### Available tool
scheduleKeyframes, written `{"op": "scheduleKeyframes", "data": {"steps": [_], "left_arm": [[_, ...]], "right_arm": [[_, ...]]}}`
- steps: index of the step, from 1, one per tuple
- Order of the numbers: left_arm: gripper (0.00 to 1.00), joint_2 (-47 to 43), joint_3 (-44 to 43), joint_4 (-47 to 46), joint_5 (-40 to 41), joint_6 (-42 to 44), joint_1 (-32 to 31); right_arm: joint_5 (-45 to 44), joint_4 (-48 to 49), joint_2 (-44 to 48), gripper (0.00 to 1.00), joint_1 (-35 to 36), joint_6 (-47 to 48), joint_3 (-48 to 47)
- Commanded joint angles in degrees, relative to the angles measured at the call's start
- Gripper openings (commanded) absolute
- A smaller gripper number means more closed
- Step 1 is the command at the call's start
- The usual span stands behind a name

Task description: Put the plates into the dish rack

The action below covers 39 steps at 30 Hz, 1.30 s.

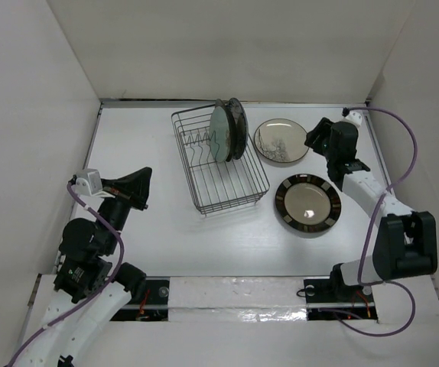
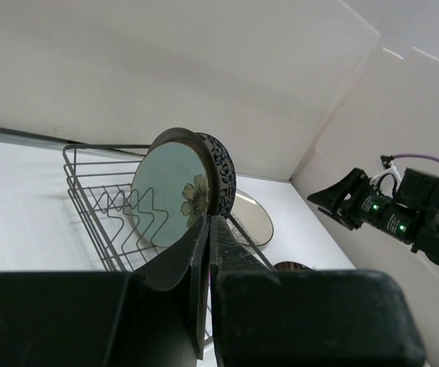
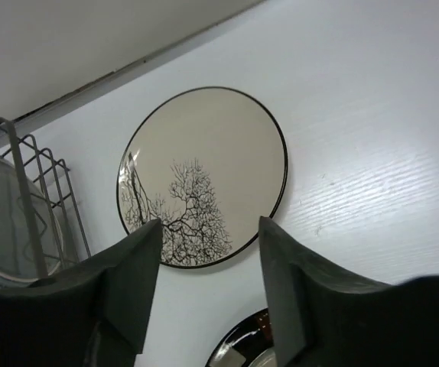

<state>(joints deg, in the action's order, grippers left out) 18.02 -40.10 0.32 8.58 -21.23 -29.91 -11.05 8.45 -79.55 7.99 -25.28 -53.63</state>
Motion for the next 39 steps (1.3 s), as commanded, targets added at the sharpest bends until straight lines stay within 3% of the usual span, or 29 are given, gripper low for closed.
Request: {"op": "scheduleKeyframes", "data": {"steps": [1, 3, 9, 22, 25, 28, 31, 32, 34, 39], "left_arm": [[0.0, 1.23, 0.11, -1.9, 0.83, 0.32, -0.24], [0.04, 1.58, 0.02, -1.81, 1.0, 0.4, -0.24], [0.31, 2.02, 0.19, -1.99, 1.0, 0.49, -0.24], [0.34, 2.46, 0.11, -1.99, 1.0, 0.93, -0.24], [0.34, 2.37, 0.02, -2.07, 1.44, 1.02, -0.24], [0.34, 2.28, -0.07, -2.16, 1.53, 1.11, -0.24], [0.34, 2.46, -0.07, -2.25, 1.44, 1.11, -0.24], [0.34, 2.63, 0.02, -2.25, 1.35, 1.11, -0.24], [0.34, 2.72, -0.07, -2.25, 1.18, 1.11, -0.24], [0.34, 2.46, 0.11, -2.34, 1.0, 1.11, -0.24]], "right_arm": [[12.78, 5.43, -4.46, 0.62, -4.81, -3.54, 0.28], [17.0, 7.19, -7.45, 0.65, -7.62, -5.04, 0.71], [21.42, 13.44, -18.0, 0.66, -10.36, -10.4, 0.37], [30.47, 21.94, -34.09, 0.62, -11.94, -22.16, -5.35], [34.23, 25.99, -37.07, 0.57, -12.99, -25.68, -5.78], [34.96, 26.09, -37.96, 0.45, -13.0, -27.01, -6.67], [34.25, 26.09, -37.96, 0.23, -13.0, -27.89, -6.67], [34.08, 27.31, -37.96, 0.09, -13.0, -28.51, -6.14], [34.25, 29.34, -37.96, 0.0, -13.52, -30.52, -5.27], [29.96, 38.22, -30.7, 0.0, -15.28, -33.7, 2.11]]}}
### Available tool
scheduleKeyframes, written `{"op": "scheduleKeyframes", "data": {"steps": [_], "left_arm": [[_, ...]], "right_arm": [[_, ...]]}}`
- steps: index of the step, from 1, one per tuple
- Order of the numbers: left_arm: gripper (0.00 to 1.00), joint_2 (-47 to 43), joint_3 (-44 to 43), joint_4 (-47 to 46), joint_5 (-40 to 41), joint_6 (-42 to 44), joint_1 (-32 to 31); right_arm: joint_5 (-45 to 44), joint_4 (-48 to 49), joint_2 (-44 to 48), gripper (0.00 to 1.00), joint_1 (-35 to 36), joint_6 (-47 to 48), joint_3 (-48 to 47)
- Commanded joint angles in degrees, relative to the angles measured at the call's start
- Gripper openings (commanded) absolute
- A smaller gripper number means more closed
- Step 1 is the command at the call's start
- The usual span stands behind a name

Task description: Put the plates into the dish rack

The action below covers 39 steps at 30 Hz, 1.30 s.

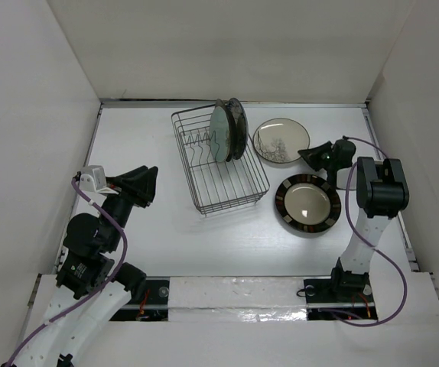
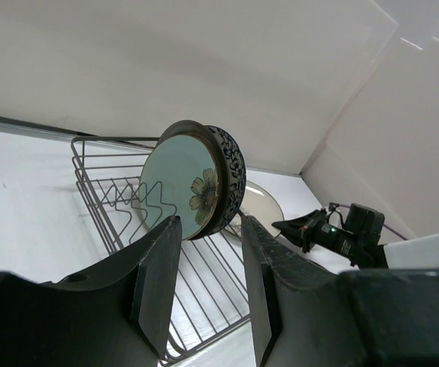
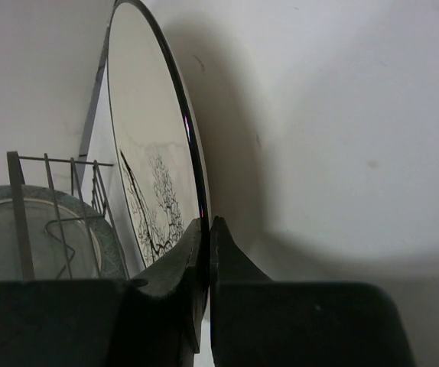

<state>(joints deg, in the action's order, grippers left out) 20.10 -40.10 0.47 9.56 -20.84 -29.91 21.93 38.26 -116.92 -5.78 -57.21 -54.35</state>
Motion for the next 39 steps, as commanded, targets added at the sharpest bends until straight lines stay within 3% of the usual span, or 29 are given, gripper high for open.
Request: {"op": "scheduleKeyframes", "data": {"steps": [1, 9, 13, 17, 24, 28, 39], "left_arm": [[0.34, 0.47, 0.02, -2.4, -0.07, 0.63, -0.24], [0.35, 0.21, 0.02, -2.49, -0.51, 0.63, -0.24], [0.35, -0.06, 0.11, -2.4, -0.51, 0.71, -0.24], [0.35, -0.23, 0.11, -2.58, -0.77, 0.63, -0.24], [0.35, -0.94, 0.28, -2.49, -1.04, 0.45, -0.24], [0.35, -1.46, 0.28, -2.4, -1.04, 0.54, -0.24], [0.35, -2.7, 0.46, -2.4, -1.74, 0.27, -0.24]], "right_arm": [[-5.56, 8.32, 8.71, 0.0, -1.51, -1.15, 3.54], [-19.27, -4.58, 31.56, 0.0, 2.17, 9.64, 0.92], [-33.93, -10.83, 42.29, 0.0, 9.37, 20.96, -2.77], [-40.38, -16.54, 47.13, 0.0, 20.59, 30.12, -9.27], [-46.19, -26.74, 41.53, 0.0, 35.2, 38.93, -26.67], [-49.6, -31.57, 31.97, 0.0, 41.0, 40.94, -38.25], [-65.96, -43.53, 15.07, 0.0, 49.63, 43.76, -54.72]]}}
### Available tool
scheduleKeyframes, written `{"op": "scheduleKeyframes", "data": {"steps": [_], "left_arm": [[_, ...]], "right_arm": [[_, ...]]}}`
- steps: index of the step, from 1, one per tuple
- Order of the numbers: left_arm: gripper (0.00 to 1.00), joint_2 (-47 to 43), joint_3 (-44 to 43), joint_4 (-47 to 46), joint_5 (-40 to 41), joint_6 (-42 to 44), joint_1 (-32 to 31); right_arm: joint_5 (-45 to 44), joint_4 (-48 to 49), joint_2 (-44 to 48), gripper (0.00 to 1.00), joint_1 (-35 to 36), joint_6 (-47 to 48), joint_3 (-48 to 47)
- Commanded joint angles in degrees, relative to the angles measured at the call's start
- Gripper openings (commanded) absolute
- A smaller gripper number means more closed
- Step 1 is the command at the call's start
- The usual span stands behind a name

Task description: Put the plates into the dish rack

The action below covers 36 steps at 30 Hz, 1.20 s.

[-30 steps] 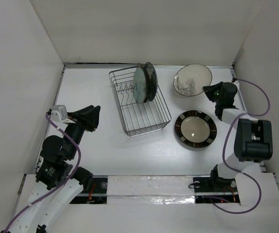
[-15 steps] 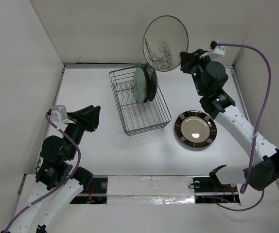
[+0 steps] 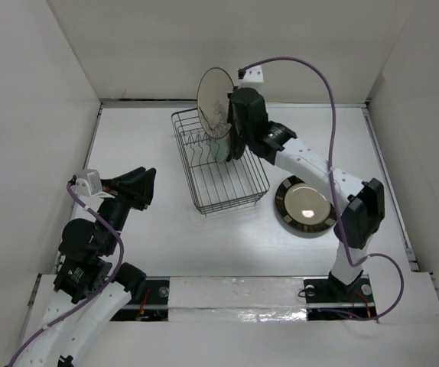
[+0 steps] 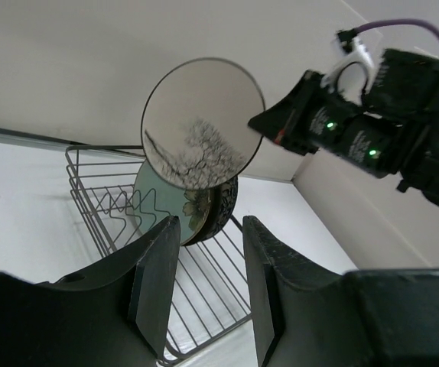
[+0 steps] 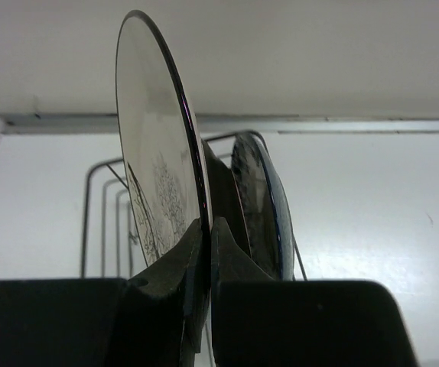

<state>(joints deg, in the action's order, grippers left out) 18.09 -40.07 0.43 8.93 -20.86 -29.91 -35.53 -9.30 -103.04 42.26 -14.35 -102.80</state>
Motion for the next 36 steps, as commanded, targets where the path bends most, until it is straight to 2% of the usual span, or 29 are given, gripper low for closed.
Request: {"op": "scheduleKeyframes", "data": {"steps": [1, 9, 15, 25, 36], "left_arm": [[0.35, -0.77, 0.44, -2.36, -1.19, 0.3, -0.24], [0.35, -1.21, 0.52, -2.36, -1.28, 0.03, -0.24], [0.35, -1.56, 0.52, -2.36, -1.46, 0.03, -0.24], [0.35, -1.74, 0.61, -2.36, -1.55, 0.03, -0.24], [0.36, -1.65, 0.7, -2.53, -1.81, -0.06, -0.24]], "right_arm": [[-10.07, 4.2, 0.57, 0.0, 1.6, 0.99, -6.44], [-22.12, 4.46, -7.69, 0.0, 6.26, 7.49, -11.01], [-24.76, 4.11, -11.91, 0.0, 7.39, 9.25, -13.3], [-21.52, 2.53, -15.69, 0.0, 7.4, 7.32, -12.16], [-16.6, 1.04, -15.35, 0.0, 7.93, -2.34, -5.4]]}}
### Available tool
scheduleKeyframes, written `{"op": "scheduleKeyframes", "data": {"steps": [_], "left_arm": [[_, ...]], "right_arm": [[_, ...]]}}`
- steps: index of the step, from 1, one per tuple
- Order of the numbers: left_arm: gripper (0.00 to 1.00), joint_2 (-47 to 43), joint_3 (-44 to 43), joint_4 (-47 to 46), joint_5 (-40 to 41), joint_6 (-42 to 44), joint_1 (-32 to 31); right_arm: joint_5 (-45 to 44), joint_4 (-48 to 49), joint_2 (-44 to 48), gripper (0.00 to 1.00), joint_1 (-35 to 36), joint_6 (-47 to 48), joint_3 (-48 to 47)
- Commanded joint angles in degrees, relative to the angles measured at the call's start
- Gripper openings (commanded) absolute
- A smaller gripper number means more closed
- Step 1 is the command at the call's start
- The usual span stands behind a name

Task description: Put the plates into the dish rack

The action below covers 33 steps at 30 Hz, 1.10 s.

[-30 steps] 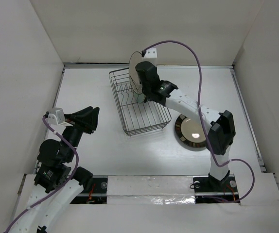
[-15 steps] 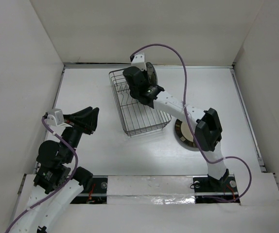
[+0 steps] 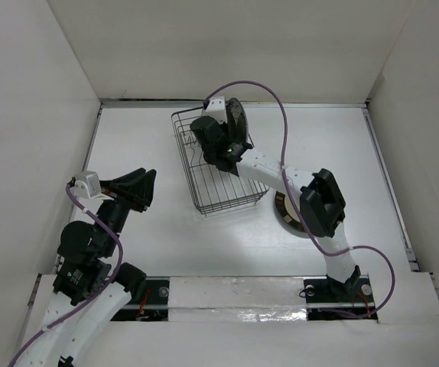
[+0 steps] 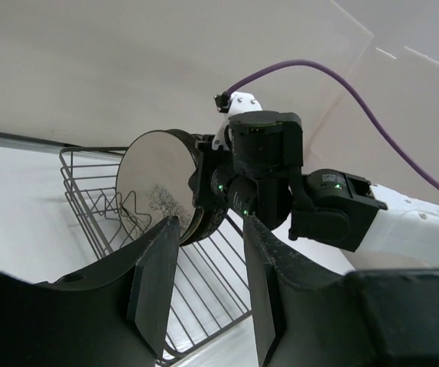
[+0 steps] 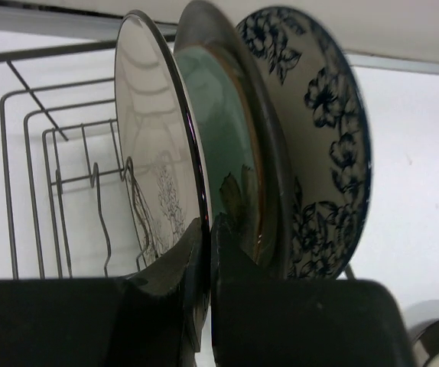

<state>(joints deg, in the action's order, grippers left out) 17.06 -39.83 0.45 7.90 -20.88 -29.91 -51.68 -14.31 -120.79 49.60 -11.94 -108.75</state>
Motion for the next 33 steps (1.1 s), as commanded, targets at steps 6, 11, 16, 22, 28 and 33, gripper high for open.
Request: {"op": "scheduleKeyframes", "data": {"steps": [6, 11, 16, 22, 28, 33], "left_arm": [[0.36, -0.89, 0.55, -2.56, -0.87, -0.03, -0.24], [0.36, -0.89, 0.55, -2.73, -0.96, -0.03, -0.24], [0.36, -0.98, 0.64, -2.73, -1.22, -0.03, -0.24], [0.36, -1.06, 0.63, -2.82, -1.4, -0.21, -0.24], [0.36, -1.24, 0.63, -3.0, -1.84, -0.21, -0.24], [0.37, -2.2, 0.64, -3.17, -2.1, -0.47, -0.24]], "right_arm": [[2.81, 5.34, 3.54, 0.09, 0.05, -9.14, 3.1], [3.69, 4.46, 5.21, 0.43, 0.05, -10.64, 3.72], [7.29, 6.83, 9.78, 0.67, 0.05, -10.03, 5.56], [12.83, 7.36, 16.37, 0.76, 0.05, -10.03, 7.67], [8.97, 15.96, 35.74, 0.02, -1.69, -12.04, 27.21], [11.59, 11.07, 54.93, 0.0, -9.6, -23.54, 50.09]]}}
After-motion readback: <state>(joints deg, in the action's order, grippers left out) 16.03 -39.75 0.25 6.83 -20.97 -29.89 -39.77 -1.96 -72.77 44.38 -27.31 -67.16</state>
